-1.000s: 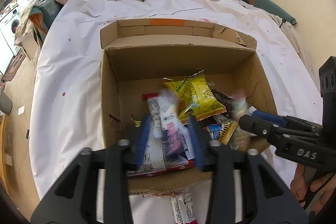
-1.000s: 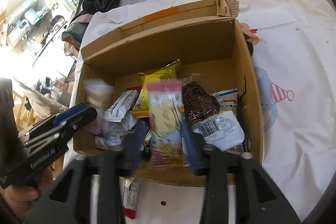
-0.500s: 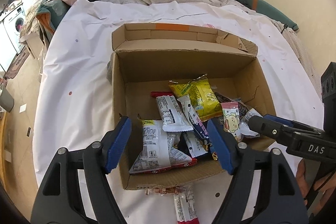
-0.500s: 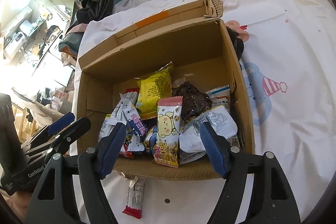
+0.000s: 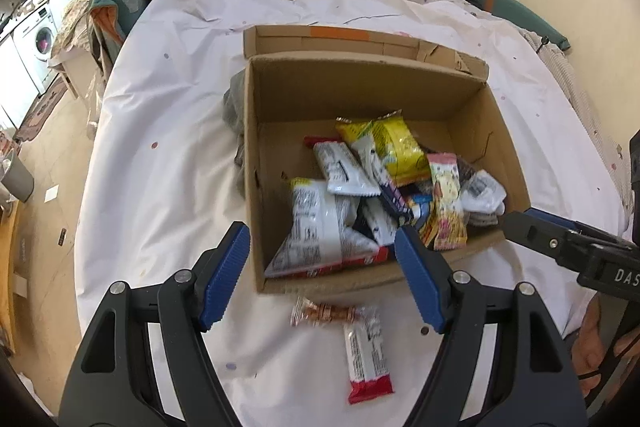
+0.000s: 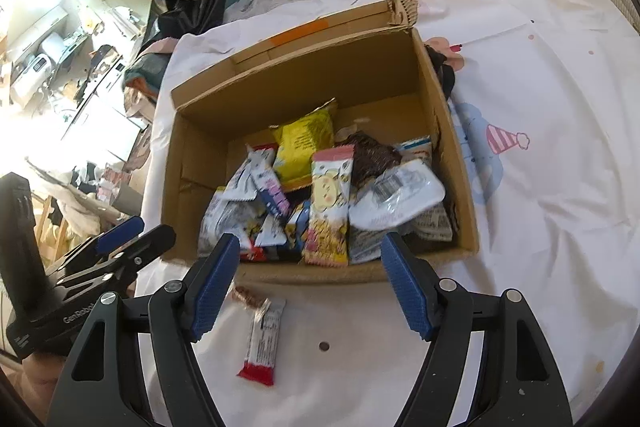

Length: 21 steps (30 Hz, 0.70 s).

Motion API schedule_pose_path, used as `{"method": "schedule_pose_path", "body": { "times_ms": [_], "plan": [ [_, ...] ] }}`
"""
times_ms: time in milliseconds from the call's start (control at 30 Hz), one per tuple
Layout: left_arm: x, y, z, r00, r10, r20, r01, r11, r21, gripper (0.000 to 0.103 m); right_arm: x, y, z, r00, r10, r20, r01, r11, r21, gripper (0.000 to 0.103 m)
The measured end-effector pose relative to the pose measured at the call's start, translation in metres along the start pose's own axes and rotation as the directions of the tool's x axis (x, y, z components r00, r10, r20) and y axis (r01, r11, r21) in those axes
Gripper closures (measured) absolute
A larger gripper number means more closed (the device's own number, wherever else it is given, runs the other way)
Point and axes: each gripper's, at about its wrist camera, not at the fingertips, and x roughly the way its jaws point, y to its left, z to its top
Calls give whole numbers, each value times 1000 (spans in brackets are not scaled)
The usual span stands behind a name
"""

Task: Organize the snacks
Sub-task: 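Withdraw both tools from the box toward the remaining snacks on the sheet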

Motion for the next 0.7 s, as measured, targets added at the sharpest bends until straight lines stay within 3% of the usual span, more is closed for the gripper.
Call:
{"method": "schedule_pose_path", "body": {
  "times_ms": [233, 400, 533, 600, 700],
  "plan": [
    [-3, 10, -20, 999, 2, -47, -5, 998, -57, 31, 0, 8, -23, 999, 23, -27, -23, 1000, 13, 27],
    [7, 31, -40, 987, -58, -150, 26, 977, -209, 31, 21, 19, -49, 993, 5, -120, -5, 1000, 3, 27],
    [7, 41, -47, 986, -5, -166, -37, 968, -247, 31, 64, 40, -77, 962, -123, -244, 97, 989, -114, 27],
    [6, 47, -48, 985, 43, -169, -85, 965, -250, 31, 83, 49, -87, 945, -151, -289, 107, 981, -163, 27],
    [7, 58, -50, 982, 53, -183, -105, 953, -283, 31, 102, 58, -99, 925, -172, -339, 105, 973, -207, 27]
  ]
}}
